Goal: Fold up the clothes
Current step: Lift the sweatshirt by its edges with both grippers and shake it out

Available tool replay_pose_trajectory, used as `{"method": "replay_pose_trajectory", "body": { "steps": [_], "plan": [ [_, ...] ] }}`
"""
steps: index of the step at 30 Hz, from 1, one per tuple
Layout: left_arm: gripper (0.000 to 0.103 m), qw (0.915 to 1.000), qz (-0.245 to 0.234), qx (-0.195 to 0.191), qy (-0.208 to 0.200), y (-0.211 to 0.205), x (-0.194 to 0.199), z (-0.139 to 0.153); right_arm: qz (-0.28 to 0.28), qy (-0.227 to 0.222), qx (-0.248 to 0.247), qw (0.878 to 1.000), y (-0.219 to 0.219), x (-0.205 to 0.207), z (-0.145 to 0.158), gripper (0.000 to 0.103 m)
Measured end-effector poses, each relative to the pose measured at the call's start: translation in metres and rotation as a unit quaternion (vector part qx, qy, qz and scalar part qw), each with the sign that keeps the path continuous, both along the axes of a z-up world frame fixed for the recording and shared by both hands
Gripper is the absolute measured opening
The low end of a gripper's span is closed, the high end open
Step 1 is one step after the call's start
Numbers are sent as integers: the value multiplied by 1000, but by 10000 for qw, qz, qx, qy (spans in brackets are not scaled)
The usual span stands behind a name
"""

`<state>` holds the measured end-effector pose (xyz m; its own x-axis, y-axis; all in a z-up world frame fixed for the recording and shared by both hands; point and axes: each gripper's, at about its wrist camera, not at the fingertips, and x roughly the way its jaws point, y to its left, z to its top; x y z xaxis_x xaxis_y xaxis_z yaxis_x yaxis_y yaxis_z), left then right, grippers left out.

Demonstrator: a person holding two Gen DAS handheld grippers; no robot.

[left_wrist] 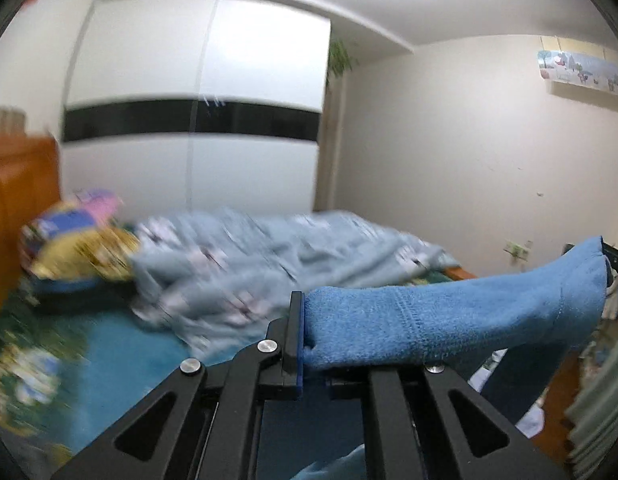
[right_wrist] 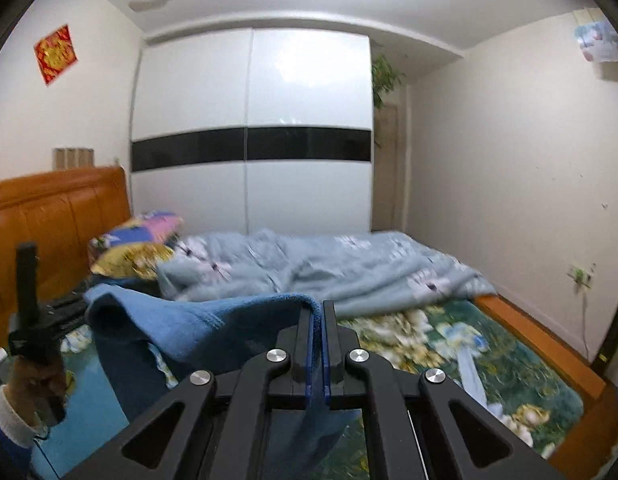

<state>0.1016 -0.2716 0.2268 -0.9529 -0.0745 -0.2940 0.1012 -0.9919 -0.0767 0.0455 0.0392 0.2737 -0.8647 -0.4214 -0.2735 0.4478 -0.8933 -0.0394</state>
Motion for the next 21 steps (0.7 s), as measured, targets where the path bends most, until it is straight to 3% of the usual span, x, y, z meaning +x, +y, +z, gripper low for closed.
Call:
{"method": "replay_pose_trajectory", "body": {
  "steps": [5, 12, 16, 21],
  "plan": [
    [7, 9976, 294, -529, 346, -9, 67, 42, 378, 499, 100, 9980, -21, 42, 22, 3],
    [7, 9922, 414, -1109, 390, -6, 139, 50, 792, 1023, 296, 9912, -32, 100, 30, 3],
    [7, 9914, 544, -1182, 149, -16, 135, 42, 891, 1093, 424, 9891, -48, 103, 33, 3],
    [7, 9924, 643, -850, -619, -49, 83, -3, 911, 630, 684, 9915, -90, 57, 10, 3]
  ]
}}
